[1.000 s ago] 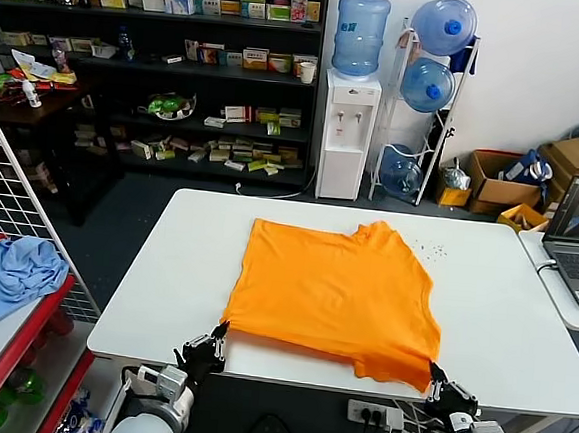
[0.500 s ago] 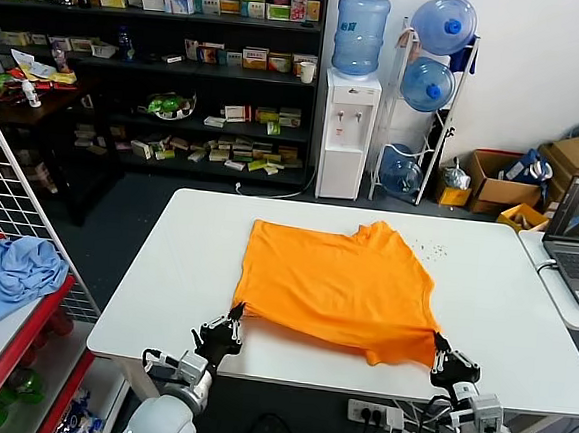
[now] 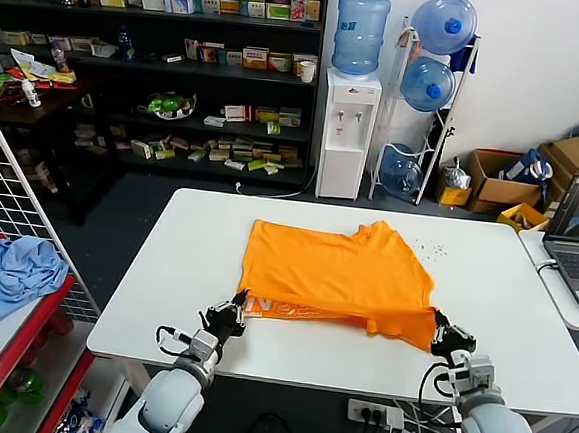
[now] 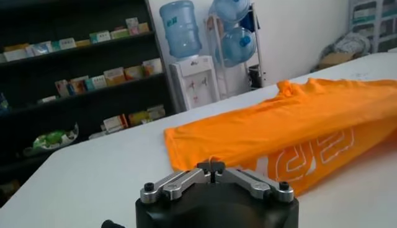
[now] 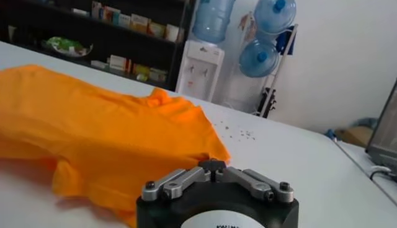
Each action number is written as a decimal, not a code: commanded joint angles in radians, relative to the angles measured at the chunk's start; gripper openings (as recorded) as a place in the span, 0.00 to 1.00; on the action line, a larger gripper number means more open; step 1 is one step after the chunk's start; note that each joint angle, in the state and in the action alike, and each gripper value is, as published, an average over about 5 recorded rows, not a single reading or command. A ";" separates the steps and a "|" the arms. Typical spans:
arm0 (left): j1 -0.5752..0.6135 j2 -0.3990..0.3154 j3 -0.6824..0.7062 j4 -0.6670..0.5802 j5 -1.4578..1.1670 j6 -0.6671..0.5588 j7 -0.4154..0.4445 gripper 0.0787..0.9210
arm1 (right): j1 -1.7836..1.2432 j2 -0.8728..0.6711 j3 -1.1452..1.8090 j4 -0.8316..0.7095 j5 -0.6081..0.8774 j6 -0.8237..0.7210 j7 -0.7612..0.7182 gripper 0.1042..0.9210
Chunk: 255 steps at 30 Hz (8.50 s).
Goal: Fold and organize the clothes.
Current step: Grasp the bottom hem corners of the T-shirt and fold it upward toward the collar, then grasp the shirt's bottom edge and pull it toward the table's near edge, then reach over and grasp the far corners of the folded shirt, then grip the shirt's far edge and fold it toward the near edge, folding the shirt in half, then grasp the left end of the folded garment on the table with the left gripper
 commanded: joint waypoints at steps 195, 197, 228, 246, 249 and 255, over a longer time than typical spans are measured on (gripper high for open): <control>-0.448 0.004 0.159 0.391 -0.525 0.134 -0.005 0.04 | 0.664 0.036 -0.289 -0.570 0.224 -0.134 -0.173 0.02; -0.422 0.032 0.155 0.332 -0.527 0.130 -0.009 0.02 | 0.626 0.012 -0.287 -0.500 0.237 -0.142 -0.153 0.02; 0.129 0.251 0.078 -0.232 -0.480 0.154 -0.104 0.02 | -0.184 -0.178 0.017 0.166 0.145 -0.232 -0.056 0.02; 0.102 0.192 0.064 -0.192 -0.567 0.129 -0.160 0.54 | -0.165 -0.159 -0.005 0.175 0.137 -0.243 -0.040 0.50; 0.085 0.176 0.062 -0.158 -0.626 0.149 -0.161 0.64 | -0.162 -0.160 -0.008 0.176 0.138 -0.245 -0.041 0.61; 0.052 0.150 0.062 -0.086 -0.676 0.180 -0.166 0.83 | -0.160 -0.162 -0.009 0.180 0.142 -0.246 -0.042 0.81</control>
